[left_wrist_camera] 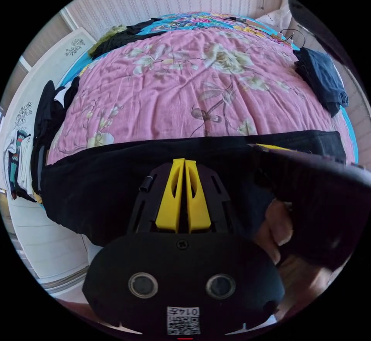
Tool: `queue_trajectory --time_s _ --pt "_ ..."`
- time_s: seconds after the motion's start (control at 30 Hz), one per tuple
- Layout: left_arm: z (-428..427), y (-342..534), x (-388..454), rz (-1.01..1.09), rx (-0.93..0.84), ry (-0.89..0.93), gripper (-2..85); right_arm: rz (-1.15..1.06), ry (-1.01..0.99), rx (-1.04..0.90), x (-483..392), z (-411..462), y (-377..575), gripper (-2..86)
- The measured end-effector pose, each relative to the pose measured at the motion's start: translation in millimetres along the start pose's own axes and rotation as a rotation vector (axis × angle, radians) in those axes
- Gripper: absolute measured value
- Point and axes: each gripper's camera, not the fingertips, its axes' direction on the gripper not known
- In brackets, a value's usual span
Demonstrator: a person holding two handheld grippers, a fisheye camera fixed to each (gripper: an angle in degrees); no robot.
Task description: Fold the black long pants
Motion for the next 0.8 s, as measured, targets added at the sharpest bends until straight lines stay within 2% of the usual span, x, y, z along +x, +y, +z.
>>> queue_trajectory --time_s 0.13,0.3,0.47,0.8 --pt "6.1 20.1 1.3 -0.003 0.098 0.013 -1.0 0.041 -0.006 -0.027 1.4 -0.7 -9.8 -0.5" --pt "13.1 21.1 -7.7 -0.110 0.072 0.088 -1.0 0.015 0.033 0.025 -2.8 -3.7 -4.9 -0.3" --pt "17.7 31.0 7.3 -0.104 0.102 0.003 -0.9 0.035 -0.049 0.019 13.9 -4.9 -9.9 -0.3" --pt "31.5 44.1 13.4 -0.080 0.126 0.004 -0.8 0.045 -0.059 0.043 26.5 -9.1 -14.7 -0.3"
